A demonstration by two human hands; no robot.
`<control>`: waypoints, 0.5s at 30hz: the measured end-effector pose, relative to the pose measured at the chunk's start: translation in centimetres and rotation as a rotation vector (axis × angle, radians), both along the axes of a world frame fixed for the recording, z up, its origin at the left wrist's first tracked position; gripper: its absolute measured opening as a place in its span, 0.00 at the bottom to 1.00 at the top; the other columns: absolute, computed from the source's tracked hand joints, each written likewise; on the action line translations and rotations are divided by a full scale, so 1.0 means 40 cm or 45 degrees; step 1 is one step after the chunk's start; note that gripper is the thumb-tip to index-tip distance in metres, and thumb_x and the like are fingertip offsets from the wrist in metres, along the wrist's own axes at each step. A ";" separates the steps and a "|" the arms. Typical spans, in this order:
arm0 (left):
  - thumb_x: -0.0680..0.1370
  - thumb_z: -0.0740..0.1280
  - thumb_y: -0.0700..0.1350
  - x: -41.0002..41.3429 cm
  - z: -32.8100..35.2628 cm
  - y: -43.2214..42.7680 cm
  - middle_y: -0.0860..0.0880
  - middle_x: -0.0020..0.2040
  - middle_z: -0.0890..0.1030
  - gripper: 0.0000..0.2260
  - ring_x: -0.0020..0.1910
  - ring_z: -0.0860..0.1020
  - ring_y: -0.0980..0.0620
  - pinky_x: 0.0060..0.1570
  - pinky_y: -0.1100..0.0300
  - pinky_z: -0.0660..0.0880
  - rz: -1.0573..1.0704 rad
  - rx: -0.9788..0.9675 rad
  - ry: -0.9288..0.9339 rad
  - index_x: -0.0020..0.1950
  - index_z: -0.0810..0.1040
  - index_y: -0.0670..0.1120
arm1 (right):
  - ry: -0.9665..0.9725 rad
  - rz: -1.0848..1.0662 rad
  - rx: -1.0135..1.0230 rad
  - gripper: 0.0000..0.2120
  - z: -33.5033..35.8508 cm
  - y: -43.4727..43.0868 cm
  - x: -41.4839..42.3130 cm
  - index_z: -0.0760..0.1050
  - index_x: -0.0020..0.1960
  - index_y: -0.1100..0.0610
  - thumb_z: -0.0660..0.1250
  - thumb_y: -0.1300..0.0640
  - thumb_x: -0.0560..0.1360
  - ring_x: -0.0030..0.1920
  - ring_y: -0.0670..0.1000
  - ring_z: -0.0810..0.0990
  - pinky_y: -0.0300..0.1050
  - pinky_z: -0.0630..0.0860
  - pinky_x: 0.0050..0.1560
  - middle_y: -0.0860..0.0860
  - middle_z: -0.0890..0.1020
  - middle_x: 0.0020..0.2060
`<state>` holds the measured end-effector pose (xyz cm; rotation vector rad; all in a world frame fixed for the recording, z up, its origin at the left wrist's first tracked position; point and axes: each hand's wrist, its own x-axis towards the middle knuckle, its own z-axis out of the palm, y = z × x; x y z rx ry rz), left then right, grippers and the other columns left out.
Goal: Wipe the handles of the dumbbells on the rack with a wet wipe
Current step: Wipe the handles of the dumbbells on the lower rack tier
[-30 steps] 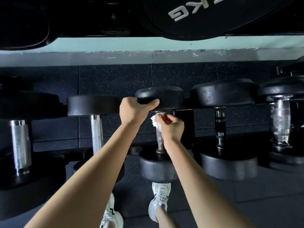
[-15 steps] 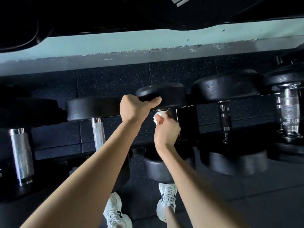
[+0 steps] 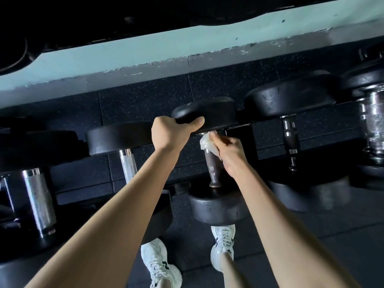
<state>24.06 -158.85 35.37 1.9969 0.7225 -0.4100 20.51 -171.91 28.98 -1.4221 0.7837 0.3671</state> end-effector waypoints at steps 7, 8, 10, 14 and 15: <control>0.65 0.78 0.54 -0.010 -0.010 -0.011 0.56 0.16 0.60 0.28 0.17 0.58 0.58 0.18 0.67 0.56 0.059 -0.041 -0.027 0.24 0.60 0.46 | -0.270 0.433 -0.859 0.21 -0.030 0.034 -0.017 0.78 0.37 0.67 0.66 0.48 0.76 0.28 0.49 0.70 0.39 0.62 0.32 0.54 0.76 0.27; 0.65 0.78 0.54 -0.010 -0.011 -0.011 0.56 0.17 0.61 0.27 0.17 0.59 0.58 0.18 0.67 0.56 0.062 -0.038 -0.029 0.24 0.60 0.46 | -0.277 0.470 -0.982 0.21 -0.029 0.046 -0.015 0.78 0.38 0.66 0.66 0.47 0.76 0.30 0.50 0.72 0.39 0.62 0.33 0.57 0.79 0.29; 0.65 0.78 0.54 -0.006 -0.009 -0.009 0.55 0.19 0.62 0.27 0.19 0.61 0.57 0.20 0.66 0.58 0.052 -0.027 -0.019 0.25 0.61 0.46 | -0.215 0.519 -1.141 0.21 -0.023 0.070 -0.010 0.78 0.40 0.64 0.64 0.45 0.76 0.35 0.54 0.78 0.39 0.66 0.36 0.58 0.82 0.36; 0.64 0.78 0.55 -0.002 0.001 -0.005 0.52 0.24 0.65 0.26 0.23 0.63 0.54 0.19 0.66 0.58 0.037 -0.008 0.020 0.27 0.63 0.45 | -0.102 0.483 -1.171 0.20 -0.006 0.087 -0.008 0.78 0.45 0.63 0.62 0.45 0.77 0.45 0.56 0.81 0.41 0.68 0.40 0.57 0.83 0.43; 0.64 0.78 0.55 -0.002 0.003 -0.005 0.52 0.24 0.65 0.26 0.23 0.63 0.54 0.20 0.65 0.58 0.043 -0.012 0.018 0.27 0.63 0.45 | -0.109 0.489 -1.126 0.20 -0.005 0.079 -0.010 0.78 0.46 0.63 0.63 0.45 0.77 0.45 0.55 0.81 0.41 0.67 0.40 0.57 0.83 0.43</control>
